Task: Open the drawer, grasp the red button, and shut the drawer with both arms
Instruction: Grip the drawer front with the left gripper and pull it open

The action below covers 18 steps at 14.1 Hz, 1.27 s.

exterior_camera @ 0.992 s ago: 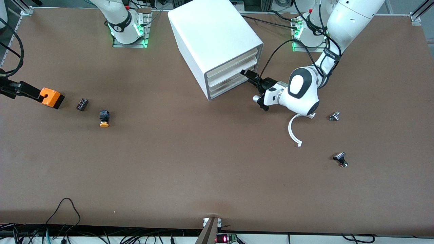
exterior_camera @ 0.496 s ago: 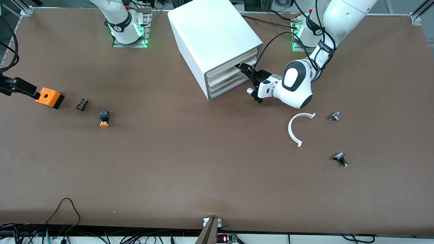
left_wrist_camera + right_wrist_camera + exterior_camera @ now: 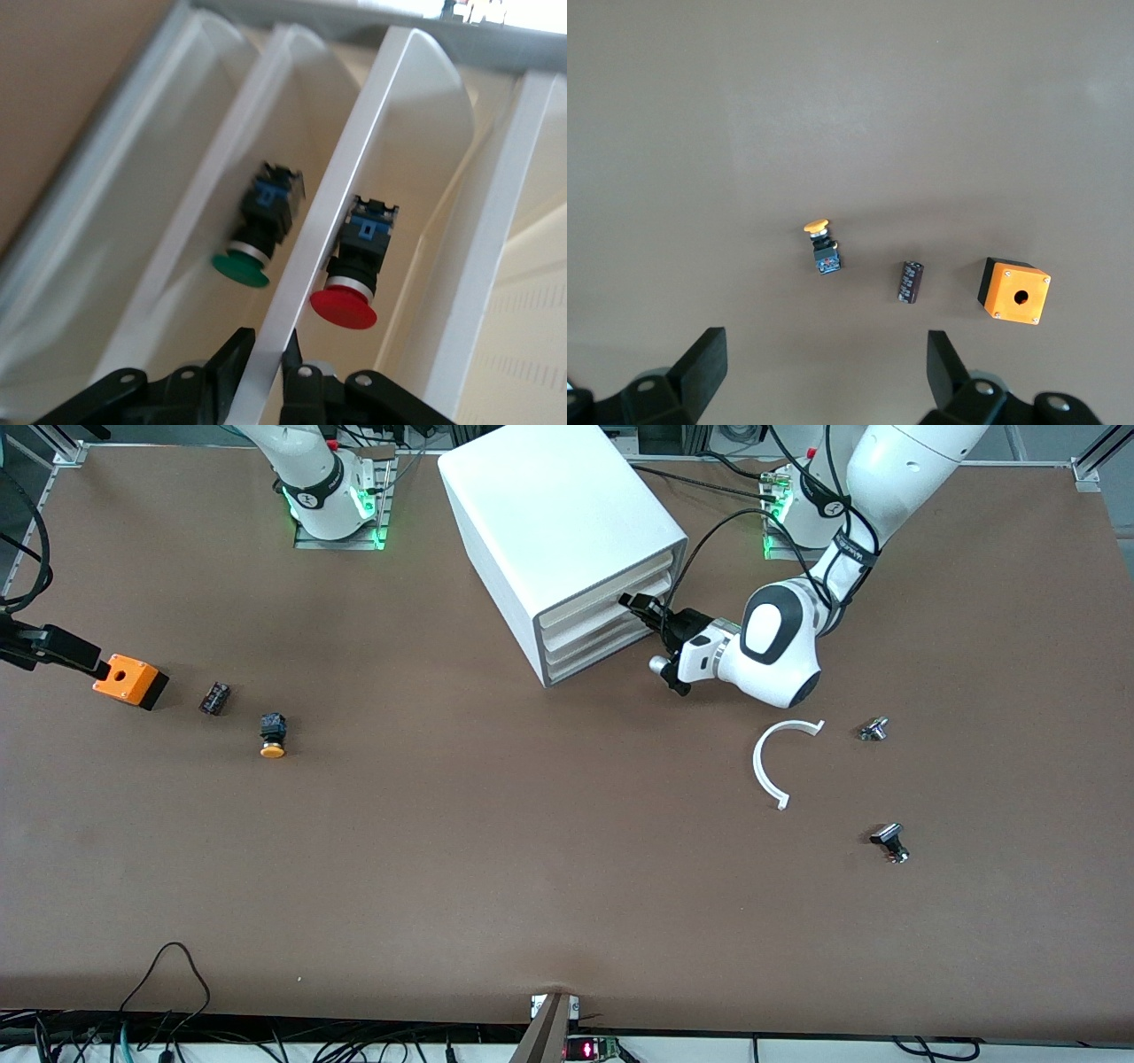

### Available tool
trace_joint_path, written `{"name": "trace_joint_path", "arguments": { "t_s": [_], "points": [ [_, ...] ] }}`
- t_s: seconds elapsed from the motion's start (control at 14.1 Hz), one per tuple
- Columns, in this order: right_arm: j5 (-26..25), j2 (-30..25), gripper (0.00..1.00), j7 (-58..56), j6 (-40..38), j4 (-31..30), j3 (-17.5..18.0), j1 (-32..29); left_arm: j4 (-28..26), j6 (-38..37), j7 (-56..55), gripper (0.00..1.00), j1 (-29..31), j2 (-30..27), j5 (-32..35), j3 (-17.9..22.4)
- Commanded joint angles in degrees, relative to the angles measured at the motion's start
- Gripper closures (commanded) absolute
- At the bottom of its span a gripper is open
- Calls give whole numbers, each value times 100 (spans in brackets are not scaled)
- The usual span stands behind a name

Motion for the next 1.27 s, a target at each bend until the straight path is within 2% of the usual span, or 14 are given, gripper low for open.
{"name": "trace_joint_path", "arguments": {
  "t_s": [0.0, 0.14, 0.42, 0.5, 0.57, 0.64, 0.85, 1.06, 1.2],
  "points": [
    [75, 2, 0, -45, -81, 62, -9, -15, 38, 622, 62, 100, 465, -136, 1, 161],
    [66, 36, 0, -36, -81, 45, -9, -15, 240, 905, 369, 100, 501, -49, 1, 284],
    [92, 169, 0, -53, -72, 71, -61, -111, 337, 959, 423, 98, 562, -48, -16, 293],
    [92, 177, 0, -54, -72, 63, -70, -147, 433, 959, 406, 85, 588, -48, -16, 337],
    [92, 186, 0, -45, -80, 63, -79, -165, 434, 959, 414, 20, 606, -48, -25, 346],
    [92, 230, 0, -45, -72, 71, -79, -182, 434, 950, 441, 0, 606, -75, -16, 346],
    [197, 404, 0, -1, 60, 71, -62, -147, 443, 950, 494, 0, 632, -328, -25, 346],
    [749, 967, 0, -1, 113, 89, -35, -130, 531, 968, 494, 0, 773, -618, -25, 346],
    [875, 1038, 0, -10, 95, 89, -27, -130, 513, 1133, 485, 0, 1219, -1127, -25, 355]
  ]
}}
